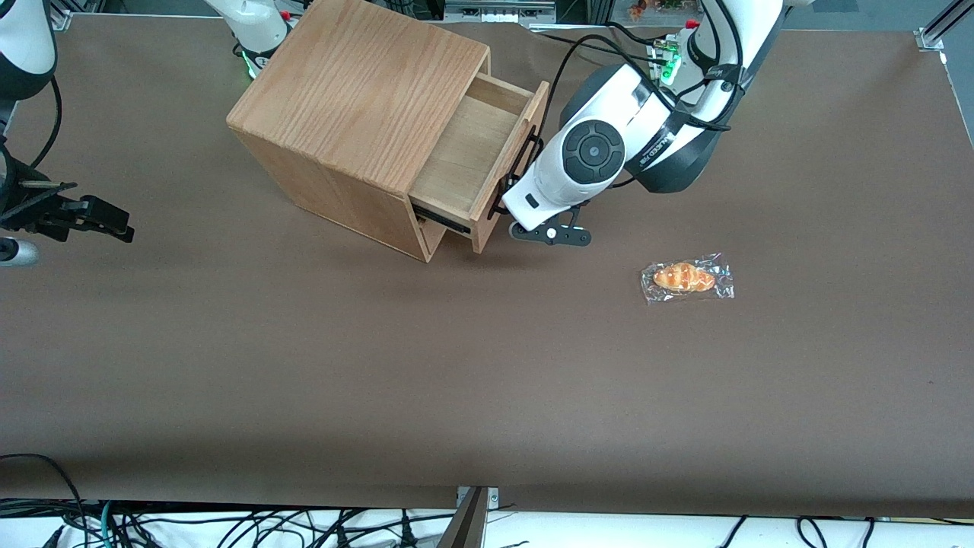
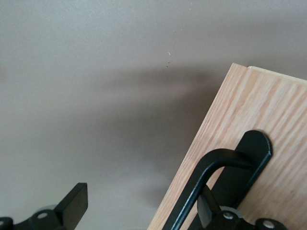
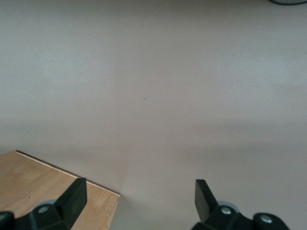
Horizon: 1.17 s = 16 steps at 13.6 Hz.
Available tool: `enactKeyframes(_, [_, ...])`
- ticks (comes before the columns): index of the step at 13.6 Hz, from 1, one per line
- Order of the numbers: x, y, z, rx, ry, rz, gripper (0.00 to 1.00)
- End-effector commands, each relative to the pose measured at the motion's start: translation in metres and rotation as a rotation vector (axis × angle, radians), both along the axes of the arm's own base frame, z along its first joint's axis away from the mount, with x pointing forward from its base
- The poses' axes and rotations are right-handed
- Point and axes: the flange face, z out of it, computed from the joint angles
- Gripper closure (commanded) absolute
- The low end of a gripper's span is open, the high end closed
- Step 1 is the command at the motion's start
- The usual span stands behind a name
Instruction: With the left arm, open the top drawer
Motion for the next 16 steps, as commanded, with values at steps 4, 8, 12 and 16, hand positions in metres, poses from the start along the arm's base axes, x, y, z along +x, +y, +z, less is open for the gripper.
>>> enactKeyframes(4, [0.022, 0.032, 0.035, 0.047, -0.083, 0.052, 0.00])
enactKeyframes(8, [0.025, 0.040, 0.039, 0.052, -0.078, 0.063, 0.00])
enactKeyframes(12, [0.030, 0.048, 0.040, 0.047, -0.081, 0.064, 0.00])
enactKeyframes(16, [0.037, 0.058, 0.040, 0.041, -0.083, 0.058, 0.00])
